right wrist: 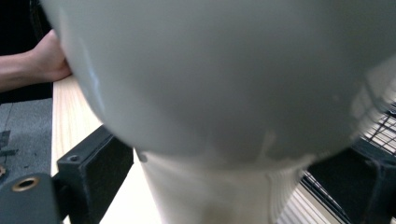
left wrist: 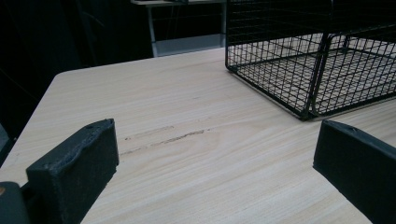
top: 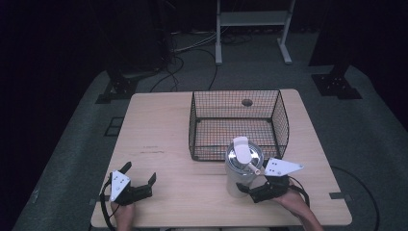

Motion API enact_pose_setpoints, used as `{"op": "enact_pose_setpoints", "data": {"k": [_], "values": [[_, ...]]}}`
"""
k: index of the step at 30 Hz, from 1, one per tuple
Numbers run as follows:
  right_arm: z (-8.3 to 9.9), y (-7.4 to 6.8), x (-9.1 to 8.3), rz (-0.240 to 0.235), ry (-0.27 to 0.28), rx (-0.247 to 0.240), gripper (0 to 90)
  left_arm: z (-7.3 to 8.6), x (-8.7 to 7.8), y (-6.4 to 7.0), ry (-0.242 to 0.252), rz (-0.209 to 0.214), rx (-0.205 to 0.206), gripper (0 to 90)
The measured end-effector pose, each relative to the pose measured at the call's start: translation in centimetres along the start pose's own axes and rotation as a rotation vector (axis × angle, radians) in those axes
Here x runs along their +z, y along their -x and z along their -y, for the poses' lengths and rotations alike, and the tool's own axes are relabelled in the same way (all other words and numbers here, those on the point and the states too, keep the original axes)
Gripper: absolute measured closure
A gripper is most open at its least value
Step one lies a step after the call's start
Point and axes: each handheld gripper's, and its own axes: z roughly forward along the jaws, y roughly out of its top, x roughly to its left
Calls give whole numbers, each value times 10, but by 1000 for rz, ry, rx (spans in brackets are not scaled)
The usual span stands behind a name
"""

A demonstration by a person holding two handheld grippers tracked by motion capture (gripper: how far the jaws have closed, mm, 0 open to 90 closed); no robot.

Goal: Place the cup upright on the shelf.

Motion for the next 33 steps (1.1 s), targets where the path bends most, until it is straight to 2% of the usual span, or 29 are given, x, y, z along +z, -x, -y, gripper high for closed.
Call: {"op": "enact_pose_setpoints", "data": {"k": [11, 33], "values": [[3, 0, 7, 4, 60, -7, 78, 0, 0, 0, 2, 2, 0, 0], [4, 1, 9, -4, 93, -4, 90, 0, 0, -1, 2, 3, -3, 0]]}}
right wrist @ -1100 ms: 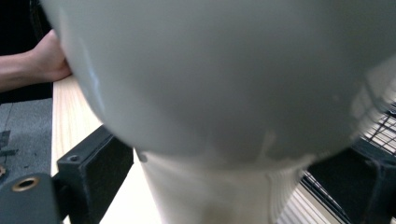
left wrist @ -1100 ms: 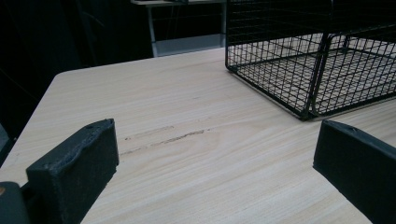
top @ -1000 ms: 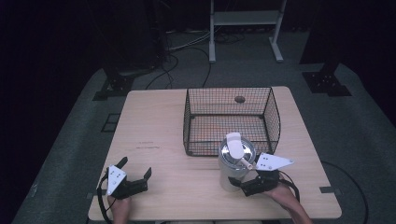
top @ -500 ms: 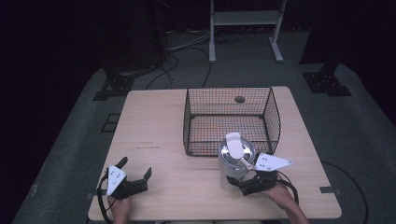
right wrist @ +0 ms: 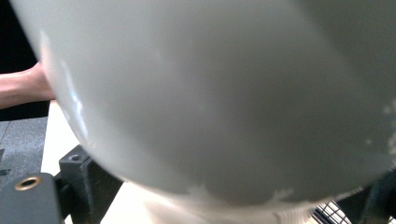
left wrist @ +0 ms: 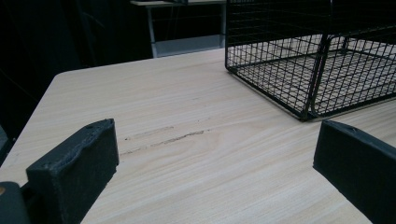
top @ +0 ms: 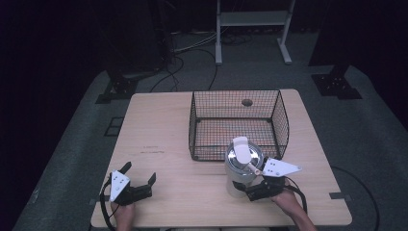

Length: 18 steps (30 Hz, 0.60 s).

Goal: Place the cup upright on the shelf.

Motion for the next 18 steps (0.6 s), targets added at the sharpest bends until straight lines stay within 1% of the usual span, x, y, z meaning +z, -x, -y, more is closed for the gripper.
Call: {"op": "enact_pose_setpoints", "data": {"k": [6, 9, 12, 13, 17, 18], "values": [[-1, 0, -4, -5, -9, -2, 91, 0, 0, 0, 0, 1, -1, 0], [-2, 1, -6, -7, -3, 5, 92, 0, 0, 0, 0, 2, -1, 0], [-6, 1, -7, 0, -7, -6, 92, 0, 0, 0, 1, 2, 0, 0], [-9, 2, -9, -1, -12, -14, 92, 0, 0, 0, 1, 2, 0, 0], [-16, 2, -12, -8, -6, -15, 92, 0, 0, 0, 0, 2, 0, 0], [-23, 2, -14, -6, 2, -30, 91, 0, 0, 0, -1, 1, -1, 0]]}}
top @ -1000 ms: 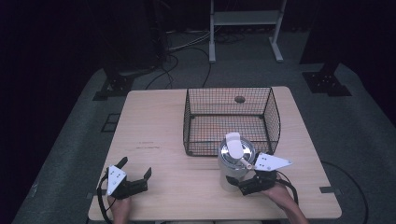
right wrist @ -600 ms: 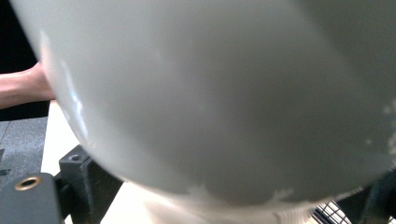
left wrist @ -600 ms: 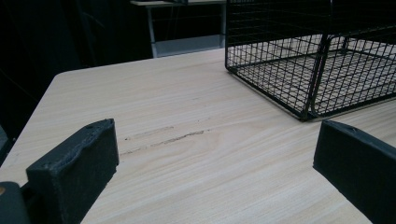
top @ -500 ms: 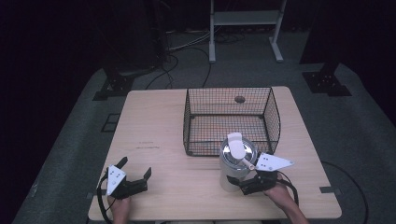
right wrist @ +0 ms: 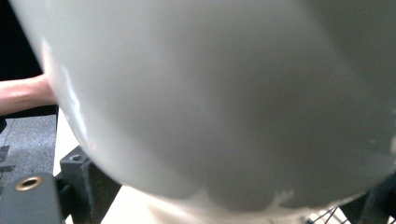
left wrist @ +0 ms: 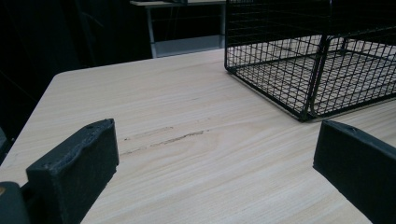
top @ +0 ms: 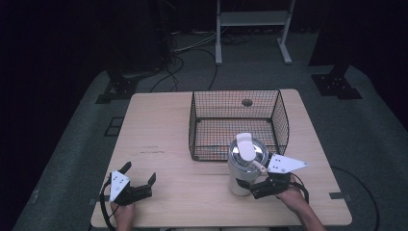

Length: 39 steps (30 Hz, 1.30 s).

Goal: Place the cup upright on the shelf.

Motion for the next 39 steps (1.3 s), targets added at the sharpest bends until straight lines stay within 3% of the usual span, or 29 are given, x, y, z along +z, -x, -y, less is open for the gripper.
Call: {"op": "enact_pose_setpoints", "data": {"k": [3, 13, 21, 28, 39], "values": [[-6, 0, -2, 2, 18, -3, 92, 0, 0, 0, 2, -1, 0, 0], [-55, 12, -3, -38, 69, -2, 91, 0, 0, 0, 5, 1, -2, 0], [-84, 23, 8, -29, 58, -35, 91, 0, 0, -1, 4, 2, 2, 0], [-112, 44, 22, -12, 64, -43, 91, 0, 0, -1, 6, 2, -3, 0], [-130, 81, 54, 16, 49, -35, 91, 0, 0, -1, 7, 4, -5, 0]]}}
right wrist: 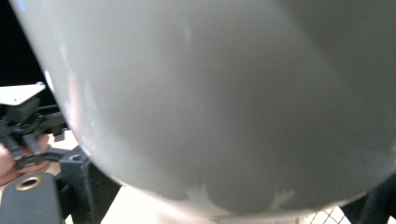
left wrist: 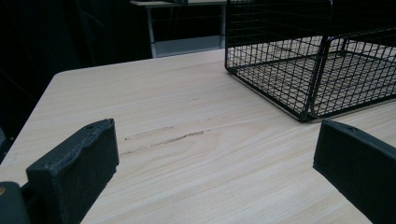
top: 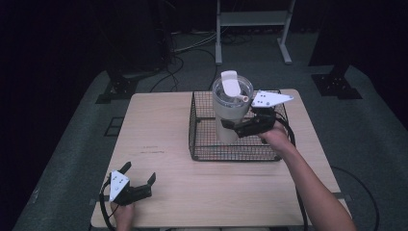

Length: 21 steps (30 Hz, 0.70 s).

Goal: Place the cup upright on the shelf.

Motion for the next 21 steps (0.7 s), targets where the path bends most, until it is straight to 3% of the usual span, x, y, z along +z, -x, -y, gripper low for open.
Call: {"op": "enact_pose_setpoints", "data": {"k": [12, 18, 21], "values": [[-3, 28, 37, 0, -31, 23, 91, 0, -1, -1, 5, 1, -11, 0], [6, 38, 53, -26, -37, 36, 91, 0, -1, -1, 6, 2, -7, 0], [14, 43, 62, -19, -68, 39, 91, 0, -1, -1, 7, 3, -9, 0]]}}
